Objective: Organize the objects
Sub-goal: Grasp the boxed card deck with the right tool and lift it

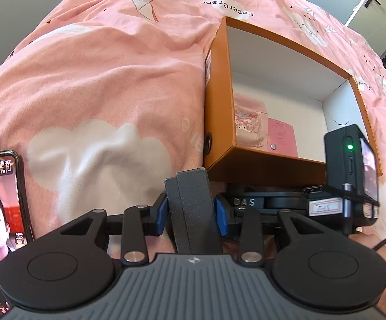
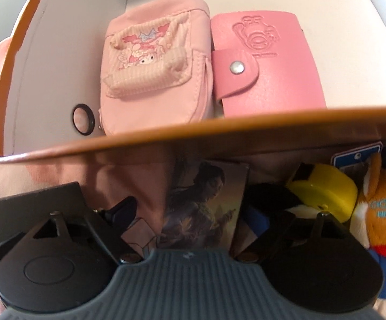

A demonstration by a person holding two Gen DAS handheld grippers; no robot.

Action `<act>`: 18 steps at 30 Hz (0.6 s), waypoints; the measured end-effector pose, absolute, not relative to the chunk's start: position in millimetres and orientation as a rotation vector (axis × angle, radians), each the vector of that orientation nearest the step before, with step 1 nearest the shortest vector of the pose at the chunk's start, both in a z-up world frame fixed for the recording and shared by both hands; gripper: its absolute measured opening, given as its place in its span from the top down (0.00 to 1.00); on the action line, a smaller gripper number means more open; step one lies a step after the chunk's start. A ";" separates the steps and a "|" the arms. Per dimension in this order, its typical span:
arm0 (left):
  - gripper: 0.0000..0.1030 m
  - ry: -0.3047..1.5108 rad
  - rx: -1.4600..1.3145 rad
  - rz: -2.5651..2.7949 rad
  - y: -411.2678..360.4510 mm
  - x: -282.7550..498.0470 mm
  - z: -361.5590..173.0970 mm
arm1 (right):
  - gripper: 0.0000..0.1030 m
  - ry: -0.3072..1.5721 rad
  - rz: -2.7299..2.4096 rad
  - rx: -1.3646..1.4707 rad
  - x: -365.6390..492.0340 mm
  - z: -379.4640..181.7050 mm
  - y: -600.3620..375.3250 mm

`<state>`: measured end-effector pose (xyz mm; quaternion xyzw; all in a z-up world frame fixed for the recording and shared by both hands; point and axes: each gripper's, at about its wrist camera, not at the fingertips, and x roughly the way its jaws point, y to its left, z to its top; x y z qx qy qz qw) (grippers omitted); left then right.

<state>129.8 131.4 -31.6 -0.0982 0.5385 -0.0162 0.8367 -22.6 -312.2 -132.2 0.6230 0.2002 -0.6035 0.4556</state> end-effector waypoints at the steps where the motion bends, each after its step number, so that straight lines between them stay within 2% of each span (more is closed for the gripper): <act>1: 0.60 1.140 -0.207 -0.033 131.1 129.6 -31.8 | 0.31 0.502 -1.504 1.526 -22.3 -129.8 -309.9; 2: 0.60 1.140 -0.205 -0.034 130.7 129.4 -31.8 | 0.38 0.501 -1.512 1.524 -23.8 -128.6 -307.4; 18: 0.60 1.140 -0.194 -0.052 128.2 126.2 -26.7 | 0.40 0.438 -1.428 1.482 -12.5 -89.8 -278.3</act>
